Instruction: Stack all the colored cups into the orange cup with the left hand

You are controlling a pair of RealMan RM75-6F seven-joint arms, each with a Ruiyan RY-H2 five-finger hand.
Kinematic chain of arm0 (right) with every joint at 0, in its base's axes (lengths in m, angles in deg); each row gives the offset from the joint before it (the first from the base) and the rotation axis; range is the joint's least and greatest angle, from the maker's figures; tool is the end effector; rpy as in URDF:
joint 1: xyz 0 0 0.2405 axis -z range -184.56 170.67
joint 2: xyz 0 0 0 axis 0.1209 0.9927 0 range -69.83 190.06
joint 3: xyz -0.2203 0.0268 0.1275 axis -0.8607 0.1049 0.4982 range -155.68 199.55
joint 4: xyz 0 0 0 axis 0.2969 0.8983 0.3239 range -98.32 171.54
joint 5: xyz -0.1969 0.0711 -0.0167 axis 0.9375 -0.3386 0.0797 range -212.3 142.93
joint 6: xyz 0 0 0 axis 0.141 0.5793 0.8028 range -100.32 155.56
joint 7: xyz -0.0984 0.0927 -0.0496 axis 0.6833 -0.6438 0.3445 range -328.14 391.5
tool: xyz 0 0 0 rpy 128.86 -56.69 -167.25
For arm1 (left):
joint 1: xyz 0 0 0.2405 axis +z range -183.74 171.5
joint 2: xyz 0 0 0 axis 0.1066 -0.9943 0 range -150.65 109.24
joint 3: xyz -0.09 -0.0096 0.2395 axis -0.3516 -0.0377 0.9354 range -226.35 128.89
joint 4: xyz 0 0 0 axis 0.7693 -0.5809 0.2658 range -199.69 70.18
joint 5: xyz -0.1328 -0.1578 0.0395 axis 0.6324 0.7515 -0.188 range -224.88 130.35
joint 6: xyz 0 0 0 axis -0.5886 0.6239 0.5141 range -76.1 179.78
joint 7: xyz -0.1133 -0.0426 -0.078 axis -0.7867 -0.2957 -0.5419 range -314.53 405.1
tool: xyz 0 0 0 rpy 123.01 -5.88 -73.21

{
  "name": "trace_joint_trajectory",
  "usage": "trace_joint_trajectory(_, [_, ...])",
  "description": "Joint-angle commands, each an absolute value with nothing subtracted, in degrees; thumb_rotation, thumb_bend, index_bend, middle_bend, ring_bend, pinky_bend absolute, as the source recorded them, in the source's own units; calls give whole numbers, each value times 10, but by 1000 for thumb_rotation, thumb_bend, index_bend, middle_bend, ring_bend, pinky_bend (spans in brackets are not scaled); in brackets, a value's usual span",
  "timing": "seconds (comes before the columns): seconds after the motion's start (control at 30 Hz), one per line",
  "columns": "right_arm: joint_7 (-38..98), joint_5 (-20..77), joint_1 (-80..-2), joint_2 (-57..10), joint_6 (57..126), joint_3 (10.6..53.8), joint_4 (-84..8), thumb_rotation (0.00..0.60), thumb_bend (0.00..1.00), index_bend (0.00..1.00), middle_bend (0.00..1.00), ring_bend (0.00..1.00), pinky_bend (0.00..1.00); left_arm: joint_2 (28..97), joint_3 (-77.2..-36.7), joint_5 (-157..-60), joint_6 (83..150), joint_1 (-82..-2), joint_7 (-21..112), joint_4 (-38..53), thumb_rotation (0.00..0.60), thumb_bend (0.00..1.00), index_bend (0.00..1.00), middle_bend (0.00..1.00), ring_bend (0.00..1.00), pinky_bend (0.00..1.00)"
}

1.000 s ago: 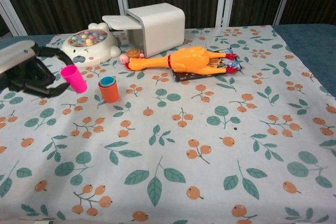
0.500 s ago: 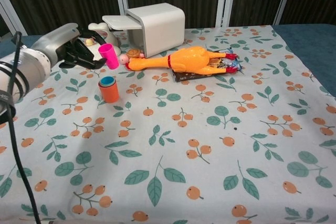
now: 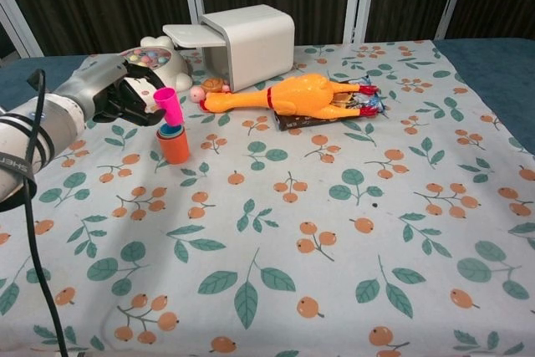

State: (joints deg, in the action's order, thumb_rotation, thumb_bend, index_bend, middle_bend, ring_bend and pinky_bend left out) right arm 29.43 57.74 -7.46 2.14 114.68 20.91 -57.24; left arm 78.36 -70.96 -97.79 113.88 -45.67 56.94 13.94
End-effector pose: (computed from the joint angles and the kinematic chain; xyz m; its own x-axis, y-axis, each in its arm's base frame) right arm -0.3144 -0.1427 0.1796 0.4385 -0.0667 0.8962 -0.8986 -0.0464 0.4363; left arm -0.1528 0.3699 -0.0184 -0.0191 0.1663 0.9859 0.9998 -0.0016 0.0197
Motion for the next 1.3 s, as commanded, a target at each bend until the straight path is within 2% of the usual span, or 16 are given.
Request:
trace_joint_trajectory(0.03, [298,577,-75,20,1145,209,-573,600,205,0,0,0,0,781,-706,-979,1136,-455,567,137,600,417,591,1000,1000,1000])
trace_joint_trajectory(0.43, [300,575,-75,20,1146,210,-574,600,205,0,0,0,0,784,-691,-979,1126,-451,559,118,600,416,575,1000,1000,1000])
trace_joint_trajectory(0.5, [298,574,-75,20,1146,210,-574,600,205,0,0,0,0,785,-688,-975,1121,-453,563,113,600,412,488,1000,1000,1000])
trace_joint_trajectory(0.63, [298,574,-75,21,1146,210,-574,600,205,0,0,0,0,778,-683,-955,1107,-455,585,118,600,396,55,1000,1000,1000])
trace_joint_trajectory(0.67, [298,575,-75,21,1146,210,-574,600,205,0,0,0,0,774,-683,-950,1104,-455,588,125,600,392,21,1000,1000,1000])
trace_joint_trajectory(0.83, [297,575,-74,21,1148,210,-573,600,205,0,0,0,0,744,-675,-981,1128,-437,576,170,600,385,0,1000,1000,1000])
trace_joint_trajectory(0.93, [301,575,-74,20,1147,210,-573,600,205,0,0,0,0,700,-656,-1032,1157,-409,558,230,600,383,0,1000,1000,1000])
trace_joint_trajectory(1.03, [302,575,-72,20,1149,209,-574,600,205,0,0,0,0,629,-610,-1121,1202,-357,519,305,600,378,0,988,1000,1000])
trace_joint_trajectory(1.07, [301,575,-72,20,1150,209,-574,600,205,0,0,0,0,596,-581,-1171,1224,-329,486,328,600,379,0,941,990,1000])
trace_joint_trajectory(1.1, [301,575,-71,20,1151,209,-574,600,205,0,0,0,0,570,-555,-1209,1236,-309,457,340,600,382,0,820,902,975])
trace_joint_trajectory(1.13, [302,575,-71,19,1151,210,-574,600,205,0,0,0,0,544,-527,-1248,1245,-292,430,345,600,385,0,601,692,834])
trace_joint_trajectory(1.17, [304,575,-71,19,1151,209,-574,600,205,0,0,0,0,511,-489,-1296,1258,-271,404,339,600,387,0,464,528,707])
trace_joint_trajectory(1.2, [305,575,-72,18,1149,209,-575,600,205,0,0,0,0,492,-466,-1328,1274,-255,391,329,600,390,0,281,296,481])
trace_joint_trajectory(1.23, [309,575,-72,17,1147,209,-575,600,205,0,0,0,0,478,-443,-1360,1305,-233,385,307,600,391,0,151,134,295])
trace_joint_trajectory(1.3, [313,577,-73,16,1144,207,-577,600,205,0,0,0,0,479,-423,-1390,1360,-196,394,269,600,391,0,31,17,137])
